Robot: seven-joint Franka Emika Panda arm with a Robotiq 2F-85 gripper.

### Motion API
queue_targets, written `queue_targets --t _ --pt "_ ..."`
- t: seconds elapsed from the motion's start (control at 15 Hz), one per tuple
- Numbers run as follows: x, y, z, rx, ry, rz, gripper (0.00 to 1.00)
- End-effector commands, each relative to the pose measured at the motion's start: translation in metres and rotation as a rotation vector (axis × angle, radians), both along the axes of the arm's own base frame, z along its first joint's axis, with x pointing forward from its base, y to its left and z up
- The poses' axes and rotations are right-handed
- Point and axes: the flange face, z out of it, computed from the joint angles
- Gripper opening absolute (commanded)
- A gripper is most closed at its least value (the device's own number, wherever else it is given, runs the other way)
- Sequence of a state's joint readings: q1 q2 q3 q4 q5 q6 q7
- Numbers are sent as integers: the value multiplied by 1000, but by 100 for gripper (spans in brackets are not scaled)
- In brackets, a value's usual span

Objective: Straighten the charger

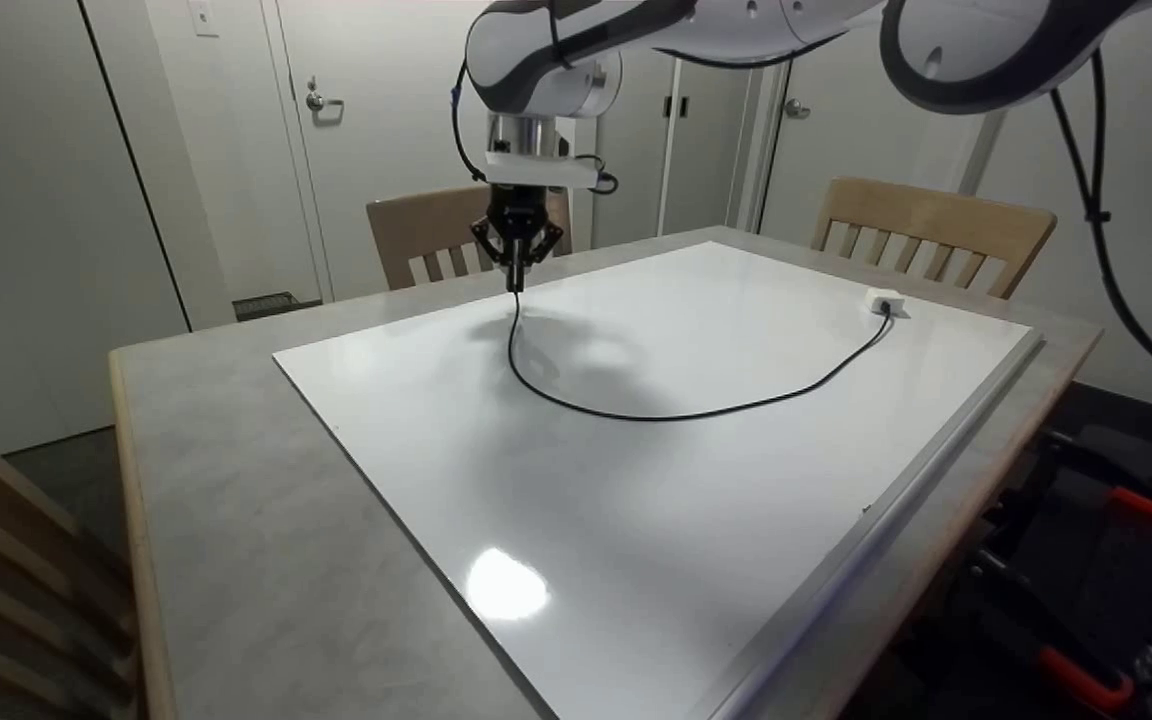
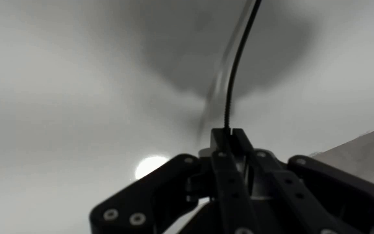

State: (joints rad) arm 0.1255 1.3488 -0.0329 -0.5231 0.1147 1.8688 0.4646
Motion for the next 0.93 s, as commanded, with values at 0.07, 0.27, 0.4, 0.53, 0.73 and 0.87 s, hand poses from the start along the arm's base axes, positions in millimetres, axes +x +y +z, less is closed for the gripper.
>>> queue_targets --t 0.07,0.27,0.4,0.53,0.73,0.87 --pt "-2 20 11 21 -2 74 2" --pt "-5 41 18 36 -5 137 2" --pt "-7 55 20 48 -12 183 2" --pt "-9 68 20 60 -14 241 2" --pt "-14 81 19 81 -5 325 2" --pt "-19 89 22 100 11 396 2"
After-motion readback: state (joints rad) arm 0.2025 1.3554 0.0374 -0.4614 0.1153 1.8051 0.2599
